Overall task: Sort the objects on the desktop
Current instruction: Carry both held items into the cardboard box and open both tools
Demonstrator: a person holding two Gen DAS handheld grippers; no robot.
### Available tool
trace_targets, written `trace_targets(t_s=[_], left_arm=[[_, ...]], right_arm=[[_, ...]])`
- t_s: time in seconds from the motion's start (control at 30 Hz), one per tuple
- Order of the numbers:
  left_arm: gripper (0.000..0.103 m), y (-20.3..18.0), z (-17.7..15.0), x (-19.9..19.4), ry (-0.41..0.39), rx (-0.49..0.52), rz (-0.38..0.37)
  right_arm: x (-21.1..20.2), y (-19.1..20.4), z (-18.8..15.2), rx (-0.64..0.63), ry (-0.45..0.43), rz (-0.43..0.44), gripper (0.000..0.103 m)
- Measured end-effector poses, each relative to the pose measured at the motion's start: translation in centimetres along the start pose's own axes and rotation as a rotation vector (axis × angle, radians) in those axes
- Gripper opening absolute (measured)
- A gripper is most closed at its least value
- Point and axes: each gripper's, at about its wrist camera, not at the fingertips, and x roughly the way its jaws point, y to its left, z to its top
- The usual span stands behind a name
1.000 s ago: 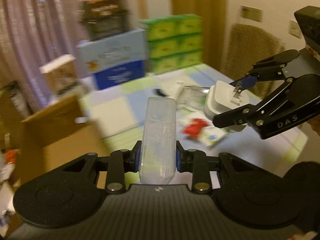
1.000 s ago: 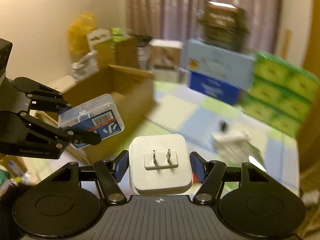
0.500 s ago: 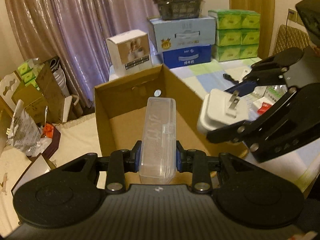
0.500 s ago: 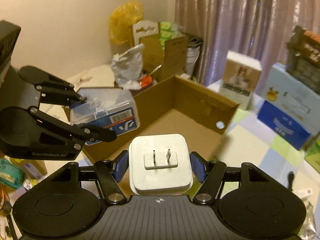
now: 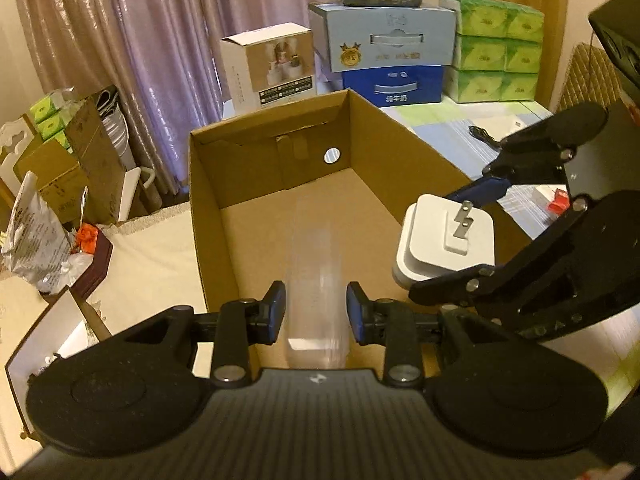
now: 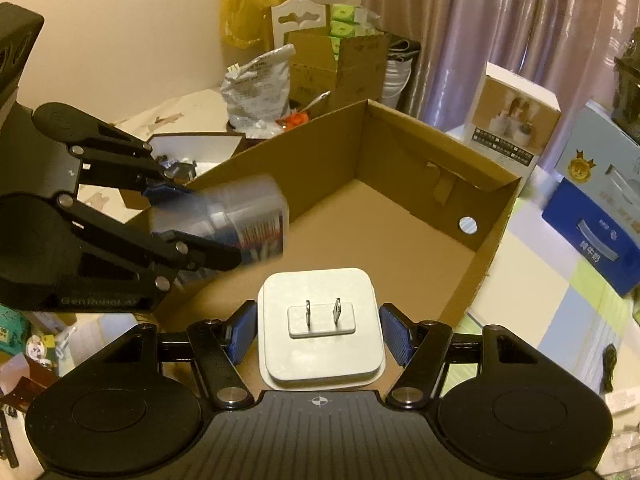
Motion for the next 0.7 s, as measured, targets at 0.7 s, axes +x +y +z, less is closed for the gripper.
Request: trace_targets(t_s=[0.7], left_arm=[[0.037, 0.4, 0.4, -3.0, -0.051, -0.056, 0.029]], right_arm=[[-2.9, -1.5, 0.3, 0.038, -0.099, -0.038, 0.077]])
